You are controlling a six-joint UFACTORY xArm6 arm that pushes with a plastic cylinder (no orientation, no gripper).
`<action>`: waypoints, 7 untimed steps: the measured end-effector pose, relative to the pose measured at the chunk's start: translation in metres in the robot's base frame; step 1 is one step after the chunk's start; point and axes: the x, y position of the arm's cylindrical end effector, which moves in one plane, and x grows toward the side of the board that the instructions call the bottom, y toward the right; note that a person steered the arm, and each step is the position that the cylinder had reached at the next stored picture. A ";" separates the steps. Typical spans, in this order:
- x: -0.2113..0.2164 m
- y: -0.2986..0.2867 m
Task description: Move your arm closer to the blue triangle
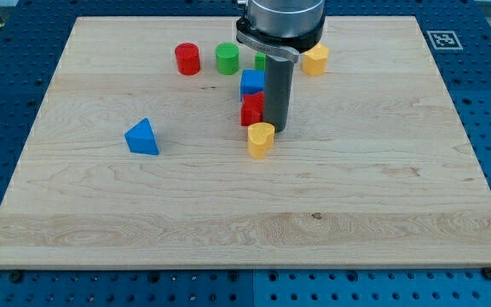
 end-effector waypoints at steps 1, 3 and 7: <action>0.000 0.001; 0.003 0.108; 0.031 0.167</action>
